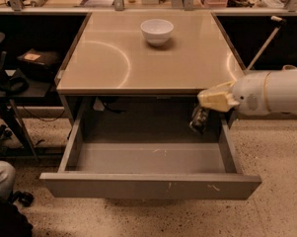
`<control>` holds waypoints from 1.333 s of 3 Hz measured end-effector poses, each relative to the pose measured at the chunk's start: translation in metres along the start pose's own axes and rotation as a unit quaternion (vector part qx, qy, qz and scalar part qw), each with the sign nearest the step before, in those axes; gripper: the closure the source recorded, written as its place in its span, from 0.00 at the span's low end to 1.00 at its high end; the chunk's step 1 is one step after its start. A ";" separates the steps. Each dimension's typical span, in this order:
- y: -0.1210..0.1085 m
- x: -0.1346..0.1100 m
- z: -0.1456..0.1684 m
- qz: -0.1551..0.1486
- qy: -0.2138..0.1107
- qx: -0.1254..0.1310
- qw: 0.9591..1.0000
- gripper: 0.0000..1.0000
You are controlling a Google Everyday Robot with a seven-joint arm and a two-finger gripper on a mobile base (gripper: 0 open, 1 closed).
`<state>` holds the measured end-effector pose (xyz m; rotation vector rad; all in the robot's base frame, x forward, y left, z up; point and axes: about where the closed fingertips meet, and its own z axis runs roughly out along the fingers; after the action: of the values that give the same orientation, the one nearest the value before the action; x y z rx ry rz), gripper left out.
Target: Place rxbar chocolate into top drawer
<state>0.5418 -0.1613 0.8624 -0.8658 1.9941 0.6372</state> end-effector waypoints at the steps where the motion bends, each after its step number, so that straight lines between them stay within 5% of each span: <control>1: 0.009 0.050 0.059 0.032 0.007 -0.033 0.999 1.00; 3: -0.005 0.069 0.148 0.028 -0.012 -0.052 0.998 1.00; 4: -0.002 0.079 0.135 0.014 -0.011 -0.055 0.998 1.00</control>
Offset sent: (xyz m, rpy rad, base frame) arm 0.0724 0.0997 -0.1632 0.0846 0.0712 0.0667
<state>0.5795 -0.0942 0.7260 -0.8944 1.9689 0.7754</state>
